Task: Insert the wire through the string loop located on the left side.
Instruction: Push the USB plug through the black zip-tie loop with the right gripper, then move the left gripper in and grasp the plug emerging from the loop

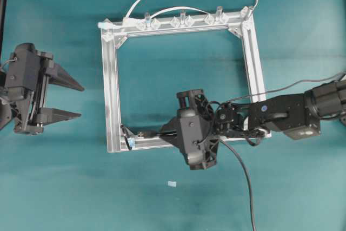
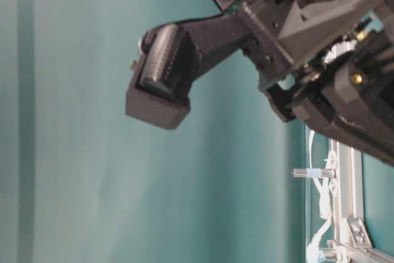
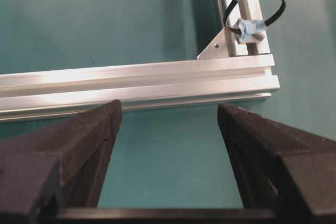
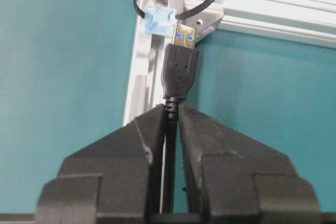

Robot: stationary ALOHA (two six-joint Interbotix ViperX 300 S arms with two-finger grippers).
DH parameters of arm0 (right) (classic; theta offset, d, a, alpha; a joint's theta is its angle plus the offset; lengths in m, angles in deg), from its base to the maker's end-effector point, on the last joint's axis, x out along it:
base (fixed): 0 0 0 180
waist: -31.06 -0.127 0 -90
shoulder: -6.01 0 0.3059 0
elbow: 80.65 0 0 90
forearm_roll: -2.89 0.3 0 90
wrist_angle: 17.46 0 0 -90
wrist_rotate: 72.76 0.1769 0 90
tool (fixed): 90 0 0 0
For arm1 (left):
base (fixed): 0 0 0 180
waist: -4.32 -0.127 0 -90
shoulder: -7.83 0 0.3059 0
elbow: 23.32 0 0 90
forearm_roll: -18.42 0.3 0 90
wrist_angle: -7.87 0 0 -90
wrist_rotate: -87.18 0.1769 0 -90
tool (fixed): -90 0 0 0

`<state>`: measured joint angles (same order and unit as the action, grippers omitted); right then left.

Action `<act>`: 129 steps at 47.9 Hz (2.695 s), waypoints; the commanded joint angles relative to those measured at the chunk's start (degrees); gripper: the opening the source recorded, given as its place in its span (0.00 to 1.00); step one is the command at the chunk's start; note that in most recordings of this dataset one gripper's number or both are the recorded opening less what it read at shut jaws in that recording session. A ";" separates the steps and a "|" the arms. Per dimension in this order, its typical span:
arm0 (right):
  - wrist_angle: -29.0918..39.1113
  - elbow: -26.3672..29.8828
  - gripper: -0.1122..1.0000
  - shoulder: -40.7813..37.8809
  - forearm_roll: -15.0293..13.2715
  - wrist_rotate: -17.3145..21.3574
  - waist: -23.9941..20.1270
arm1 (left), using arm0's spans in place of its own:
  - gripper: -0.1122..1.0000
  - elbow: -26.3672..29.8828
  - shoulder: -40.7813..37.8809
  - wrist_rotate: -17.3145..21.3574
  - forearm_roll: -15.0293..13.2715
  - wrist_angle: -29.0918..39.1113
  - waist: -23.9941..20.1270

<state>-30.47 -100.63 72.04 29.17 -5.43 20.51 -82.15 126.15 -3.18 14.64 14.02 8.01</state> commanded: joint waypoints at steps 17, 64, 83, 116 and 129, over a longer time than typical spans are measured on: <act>0.97 4.48 0.19 -1.14 -0.53 0.00 0.70 | 0.78 0.09 -0.09 -0.18 0.18 -0.35 0.35; 3.16 14.06 0.19 -7.29 -3.25 -0.09 1.32 | 0.78 0.09 0.00 -0.18 0.18 -0.35 0.44; 3.52 14.85 0.19 -7.73 -3.25 -0.09 1.32 | 0.78 0.44 0.00 -0.35 0.18 -0.35 0.35; 3.52 14.85 0.19 -7.82 -4.92 0.00 1.41 | 0.78 0.62 -1.14 -7.73 0.09 -0.35 10.55; 3.52 14.85 0.19 -7.73 -4.92 0.00 1.41 | 0.78 1.85 -2.46 -7.82 0.09 -0.44 10.55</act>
<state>-26.69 -87.27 63.07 24.43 -5.26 21.92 -82.23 124.66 -10.56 14.64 13.93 18.29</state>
